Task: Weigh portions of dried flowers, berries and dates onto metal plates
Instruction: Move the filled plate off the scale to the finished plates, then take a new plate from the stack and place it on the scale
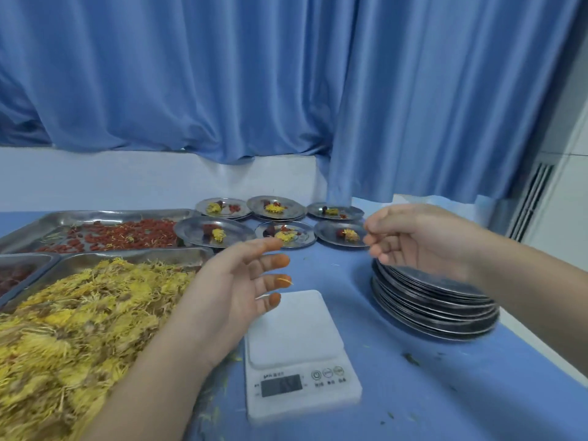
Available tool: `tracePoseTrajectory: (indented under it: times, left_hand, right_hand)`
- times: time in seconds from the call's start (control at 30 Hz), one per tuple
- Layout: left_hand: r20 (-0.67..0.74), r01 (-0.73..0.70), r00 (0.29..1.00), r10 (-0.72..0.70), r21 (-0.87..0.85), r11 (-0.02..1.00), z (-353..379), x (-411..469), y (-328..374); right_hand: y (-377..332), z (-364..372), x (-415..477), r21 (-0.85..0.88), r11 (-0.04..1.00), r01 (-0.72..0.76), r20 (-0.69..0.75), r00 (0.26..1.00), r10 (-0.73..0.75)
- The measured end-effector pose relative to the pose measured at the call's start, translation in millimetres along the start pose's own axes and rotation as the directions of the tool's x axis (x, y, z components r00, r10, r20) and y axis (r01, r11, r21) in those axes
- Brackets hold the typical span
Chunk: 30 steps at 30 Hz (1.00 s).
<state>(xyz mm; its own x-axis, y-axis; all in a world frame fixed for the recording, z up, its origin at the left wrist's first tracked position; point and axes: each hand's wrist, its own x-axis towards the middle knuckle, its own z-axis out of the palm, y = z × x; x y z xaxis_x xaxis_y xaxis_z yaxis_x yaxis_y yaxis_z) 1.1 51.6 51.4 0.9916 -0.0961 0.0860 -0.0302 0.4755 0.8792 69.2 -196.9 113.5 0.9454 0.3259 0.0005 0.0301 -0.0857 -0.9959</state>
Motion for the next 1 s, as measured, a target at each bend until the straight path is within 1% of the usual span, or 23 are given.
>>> tracePoseTrajectory:
  times: [0.07, 0.13, 0.17, 0.2, 0.23, 0.27, 0.3, 0.33, 0.37, 0.4, 0.47, 0.53, 0.6, 0.73, 0.8, 0.83, 0.9, 0.93, 0.97, 1.0]
  left_hand:
    - [-0.064, 0.016, 0.998, -0.021, -0.074, 0.997, 4.4, -6.6, -16.4]
    - [-0.116, 0.014, 0.993, -0.029, -0.127, 0.992, 7.3, -14.0, -30.8]
    - [-0.134, 0.012, 0.991, -0.031, -0.139, 0.99, 7.2, -17.9, -36.9]
    - [-0.148, 0.011, 0.988, -0.032, -0.145, 0.989, 6.3, -20.9, -41.7]
    - [-0.161, 0.011, 0.986, -0.035, -0.15, 0.989, 4.2, -23.8, -45.6]
    - [-0.172, 0.015, 0.984, -0.043, -0.16, 0.987, 1.5, -26.5, -48.6]
    - [-0.18, 0.023, 0.982, -0.056, -0.179, 0.984, -1.1, -28.4, -50.9]
    - [-0.186, 0.031, 0.98, -0.069, -0.202, 0.979, -3.6, -30.4, -52.6]
    - [-0.188, 0.033, 0.979, -0.076, -0.223, 0.974, -5.8, -32.0, -53.9]
    - [-0.185, 0.028, 0.98, -0.073, -0.236, 0.971, -7.3, -33.2, -54.7]
    - [-0.166, 0.007, 0.985, -0.049, -0.246, 0.969, -8.4, -34.4, -54.7]
    - [-0.152, -0.028, 0.988, -0.009, -0.244, 0.969, -8.9, -34.8, -52.9]
    - [-0.159, -0.07, 0.987, 0.031, -0.246, 0.967, -11.1, -35.5, -50.5]
    - [-0.209, -0.124, 0.976, 0.068, -0.267, 0.956, -18.2, -35.2, -47.0]
    - [-0.225, -0.134, 0.972, 0.071, -0.277, 0.951, -20.7, -34.1, -47.4]
    - [-0.229, -0.136, 0.971, 0.071, -0.278, 0.951, -21.4, -33.7, -47.7]
    - [-0.231, -0.137, 0.97, 0.073, -0.275, 0.951, -21.8, -33.1, -48.3]
    - [-0.231, -0.138, 0.97, 0.074, -0.274, 0.952, -21.7, -32.8, -48.3]
    - [-0.231, -0.138, 0.97, 0.075, -0.273, 0.952, -21.5, -32.6, -48.4]
    - [-0.232, -0.139, 0.97, 0.075, -0.272, 0.952, -21.6, -32.3, -48.3]
  right_hand:
    - [10.2, -13.5, -13.4, -0.025, 1.0, 0.01, -0.053, 0.999, -0.011]
    - [26.2, -26.6, -22.5, -0.097, 0.995, 0.011, -0.162, 0.987, -0.027]
    - [36.3, -33.3, -25.8, -0.202, 0.979, 0.027, -0.233, 0.97, -0.075]
    - [45.9, -40.8, -28.7, -0.365, 0.93, 0.046, -0.294, 0.942, -0.162]
    - [54.7, -49.0, -31.0, -0.56, 0.827, 0.048, -0.311, 0.913, -0.263]
    - [61.7, -56.2, -33.4, -0.738, 0.675, 0.026, -0.273, 0.902, -0.334]
    - [66.4, -63.1, -36.3, -0.869, 0.495, -0.01, -0.216, 0.908, -0.36]
    - [69.9, -70.2, -37.9, -0.935, 0.352, -0.037, -0.169, 0.92, -0.353]
    - [71.7, -75.3, -39.3, -0.959, 0.277, -0.052, -0.145, 0.934, -0.325]
    - [71.7, -77.9, -41.1, -0.963, 0.263, -0.062, -0.141, 0.945, -0.295]
    - [71.3, -78.4, -44.0, -0.963, 0.266, -0.04, -0.114, 0.957, -0.268]
    - [71.2, -77.1, -43.5, -0.981, 0.188, -0.042, -0.092, 0.959, -0.267]
    - [69.0, -74.4, -43.4, -0.992, 0.098, -0.079, -0.104, 0.953, -0.286]
    - [69.2, -70.1, -41.0, -0.993, 0.005, -0.118, -0.113, 0.942, -0.316]
    - [70.4, -69.4, -40.0, -0.992, 0.015, -0.125, -0.122, 0.929, -0.35]
    - [70.6, -69.5, -39.5, -0.991, 0.046, -0.128, -0.136, 0.92, -0.368]
    - [68.2, -70.4, -38.4, -0.982, 0.15, -0.114, -0.165, 0.905, -0.391]
    - [66.1, -71.5, -38.2, -0.977, 0.185, -0.101, -0.168, 0.904, -0.394]
    - [63.5, -72.6, -38.5, -0.977, 0.196, -0.08, -0.153, 0.906, -0.394]
    - [60.3, -73.4, -39.4, -0.983, 0.175, -0.06, -0.126, 0.911, -0.393]
